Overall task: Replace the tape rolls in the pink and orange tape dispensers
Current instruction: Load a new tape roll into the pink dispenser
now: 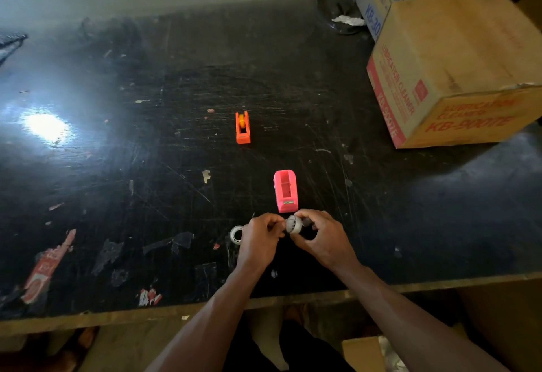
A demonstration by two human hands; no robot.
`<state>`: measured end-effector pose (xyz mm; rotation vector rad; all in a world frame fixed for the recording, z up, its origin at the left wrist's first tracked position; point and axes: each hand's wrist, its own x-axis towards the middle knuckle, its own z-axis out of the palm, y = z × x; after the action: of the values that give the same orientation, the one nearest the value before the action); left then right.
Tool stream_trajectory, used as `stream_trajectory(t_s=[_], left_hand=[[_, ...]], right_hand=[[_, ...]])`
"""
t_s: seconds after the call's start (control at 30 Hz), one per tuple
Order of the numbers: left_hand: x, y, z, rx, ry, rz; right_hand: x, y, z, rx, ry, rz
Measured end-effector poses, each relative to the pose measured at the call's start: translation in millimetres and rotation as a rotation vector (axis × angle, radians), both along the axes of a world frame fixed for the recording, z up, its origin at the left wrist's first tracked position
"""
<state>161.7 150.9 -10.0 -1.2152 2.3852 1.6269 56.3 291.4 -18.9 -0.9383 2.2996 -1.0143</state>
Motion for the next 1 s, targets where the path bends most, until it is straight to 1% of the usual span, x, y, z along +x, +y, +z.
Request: stream_trajectory(t_s=[0.17,0.47,0.83,1.0], left_hand=[[-3.0,-4.2,4.1,-0.021,-0.011,-0.052],[-8.1,-3.6,4.6,0.022,0.011,-0.007],[-12.9,-9.5,6.7,0.001,-0.005,-0.069],[-15.4,-8.3,5.2,0.012,0.008,-0.045]], right_hand=[[-5.0,1.7,0.9,-0.021,-0.013,0.013],[-14.8,-0.9,4.8,-0.023,0.003,0.026],[-22.6,-3.2,5.9,-0.014,-0.033,0.057],[-22.7,-7.2,6.2,-0.031,-0.044,0.060]])
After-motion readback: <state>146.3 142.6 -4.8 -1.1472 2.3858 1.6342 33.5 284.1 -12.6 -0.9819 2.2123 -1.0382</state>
